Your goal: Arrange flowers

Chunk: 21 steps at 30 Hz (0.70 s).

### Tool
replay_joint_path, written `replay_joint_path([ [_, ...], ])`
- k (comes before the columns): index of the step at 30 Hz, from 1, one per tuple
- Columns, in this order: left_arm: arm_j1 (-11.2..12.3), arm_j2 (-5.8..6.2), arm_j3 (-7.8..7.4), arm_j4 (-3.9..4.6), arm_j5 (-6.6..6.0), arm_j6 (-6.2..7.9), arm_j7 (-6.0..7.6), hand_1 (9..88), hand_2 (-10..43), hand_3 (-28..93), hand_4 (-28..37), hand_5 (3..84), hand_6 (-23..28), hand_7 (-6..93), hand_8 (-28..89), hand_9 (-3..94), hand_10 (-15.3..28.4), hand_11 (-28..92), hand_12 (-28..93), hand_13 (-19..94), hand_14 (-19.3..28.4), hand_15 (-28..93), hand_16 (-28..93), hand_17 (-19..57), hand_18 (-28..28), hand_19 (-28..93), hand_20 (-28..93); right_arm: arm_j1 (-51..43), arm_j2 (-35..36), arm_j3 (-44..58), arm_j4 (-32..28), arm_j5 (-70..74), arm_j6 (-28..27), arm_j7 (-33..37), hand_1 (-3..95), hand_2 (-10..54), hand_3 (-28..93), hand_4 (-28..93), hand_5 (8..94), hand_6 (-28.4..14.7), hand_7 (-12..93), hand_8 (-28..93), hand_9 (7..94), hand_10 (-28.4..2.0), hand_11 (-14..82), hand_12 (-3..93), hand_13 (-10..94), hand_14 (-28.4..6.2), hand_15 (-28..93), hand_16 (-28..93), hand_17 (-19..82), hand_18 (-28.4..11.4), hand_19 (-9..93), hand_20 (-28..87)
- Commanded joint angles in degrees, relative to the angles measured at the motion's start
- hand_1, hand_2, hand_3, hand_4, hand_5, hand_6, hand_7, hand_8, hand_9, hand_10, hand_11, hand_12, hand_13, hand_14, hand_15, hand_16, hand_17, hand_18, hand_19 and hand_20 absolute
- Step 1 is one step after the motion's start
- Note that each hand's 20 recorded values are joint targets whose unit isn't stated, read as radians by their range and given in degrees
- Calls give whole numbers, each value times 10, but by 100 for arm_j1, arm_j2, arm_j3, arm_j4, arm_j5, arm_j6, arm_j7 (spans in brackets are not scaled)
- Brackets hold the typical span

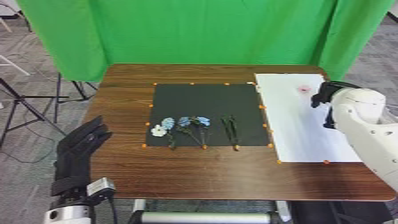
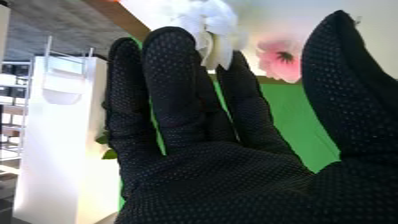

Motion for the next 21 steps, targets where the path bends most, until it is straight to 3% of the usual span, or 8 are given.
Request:
replay_joint_path([
  [1, 45, -81, 14, -15, 69, -74, -94, 271, 29, 830, -188, 428, 120, 161, -107, 345, 202, 399, 74, 250, 272, 672, -176, -93, 213, 591, 41, -122, 63, -230, 18, -113, 218, 374, 319, -26, 868, -276, 481, -65, 155, -107, 551, -179, 217, 161, 622, -95, 793, 128, 316, -209, 910, 57],
  [10, 37, -77, 27, -15, 57, -67, -94, 271, 29, 829, -188, 428, 120, 162, -107, 345, 202, 399, 74, 250, 272, 672, -176, -93, 213, 592, 41, -177, 185, -562, 49, -332, 759, 556, 416, -47, 834, -282, 600, -38, 217, -133, 669, -140, 281, 163, 685, -71, 779, 151, 374, -195, 932, 53],
  [12, 17, -95, 21, -9, 79, -91, -128, 271, 30, 829, -187, 428, 120, 161, -107, 346, 201, 399, 73, 250, 272, 672, -176, -93, 213, 592, 41, -188, 212, -633, 58, -449, 899, 563, 461, -61, 793, -282, 626, -30, 257, -49, 721, -115, 239, 226, 705, -61, 770, 165, 387, -190, 932, 68],
  [15, 19, -83, 30, -4, 63, -75, -108, 271, 30, 829, -187, 428, 121, 161, -107, 345, 202, 399, 74, 250, 272, 672, -176, -93, 212, 592, 41, -203, 251, -691, 77, -518, 1019, 534, 521, -76, 752, -282, 677, -16, 336, -30, 807, -79, 165, 324, 736, -46, 759, 176, 407, -184, 932, 87],
  [21, 36, -75, 22, -10, 53, -60, -95, 272, 30, 828, -186, 428, 121, 162, -107, 346, 202, 399, 74, 250, 272, 672, -176, -92, 212, 592, 41, -201, 445, -905, -45, -649, 1469, 460, 544, -84, 758, -283, 728, -8, 385, -14, 840, -65, 171, 355, 764, -33, 751, 182, 430, -178, 932, 105],
])
